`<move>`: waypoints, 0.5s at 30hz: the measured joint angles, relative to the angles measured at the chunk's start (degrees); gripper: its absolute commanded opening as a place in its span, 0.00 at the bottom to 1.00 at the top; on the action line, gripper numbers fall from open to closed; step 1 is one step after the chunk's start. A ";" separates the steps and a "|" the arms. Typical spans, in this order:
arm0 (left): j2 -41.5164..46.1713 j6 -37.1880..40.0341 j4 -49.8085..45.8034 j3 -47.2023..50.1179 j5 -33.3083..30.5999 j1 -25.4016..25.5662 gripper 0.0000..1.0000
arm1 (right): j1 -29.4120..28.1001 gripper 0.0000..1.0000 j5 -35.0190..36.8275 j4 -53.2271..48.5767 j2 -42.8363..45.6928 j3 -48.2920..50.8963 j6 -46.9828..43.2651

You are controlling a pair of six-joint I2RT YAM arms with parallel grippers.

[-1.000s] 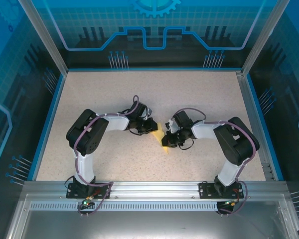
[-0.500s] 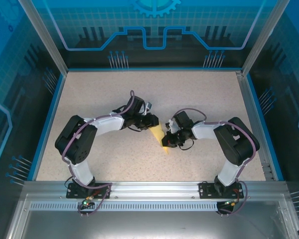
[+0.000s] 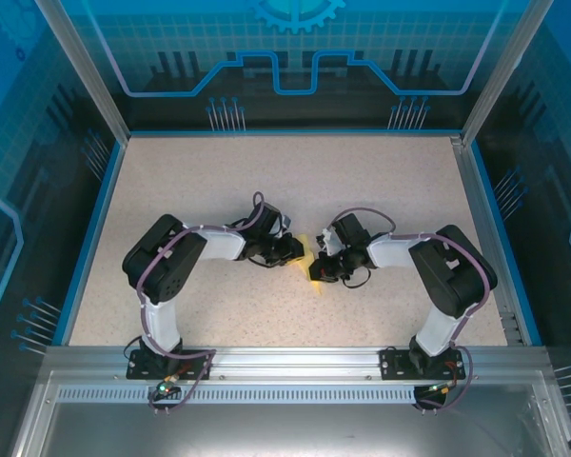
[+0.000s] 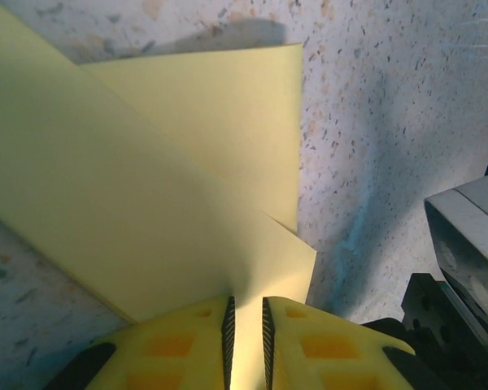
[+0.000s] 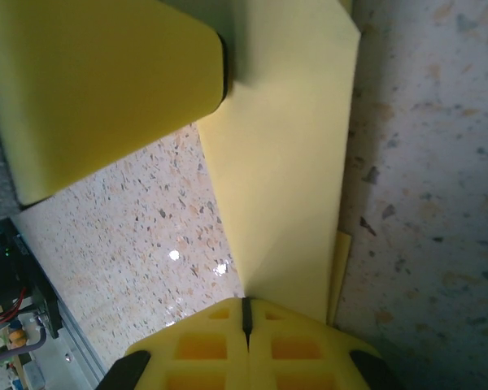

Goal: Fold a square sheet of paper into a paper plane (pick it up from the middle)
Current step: Fold the wing for the fifth time at the center of the table.

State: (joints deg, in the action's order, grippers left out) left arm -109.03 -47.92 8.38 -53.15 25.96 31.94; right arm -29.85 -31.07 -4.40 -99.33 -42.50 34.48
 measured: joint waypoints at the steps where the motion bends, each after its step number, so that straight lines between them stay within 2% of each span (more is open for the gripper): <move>1: -0.02 0.04 -0.28 -0.15 -0.28 0.00 0.20 | 0.00 0.03 0.00 0.26 0.07 0.20 0.00; 9: -0.79 1.64 -4.07 -3.19 -3.06 -0.20 0.20 | 0.00 0.01 0.09 0.63 0.33 0.59 -0.04; 15: -1.16 3.65 -8.37 -6.16 -7.08 -3.37 0.20 | 0.00 0.01 0.22 1.14 0.55 1.01 -0.07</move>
State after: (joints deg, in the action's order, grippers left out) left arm -110.19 -44.27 0.01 -59.31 18.87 28.58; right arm -29.85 -30.85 -3.27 -98.78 -41.50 34.41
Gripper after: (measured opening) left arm 0.198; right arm 0.043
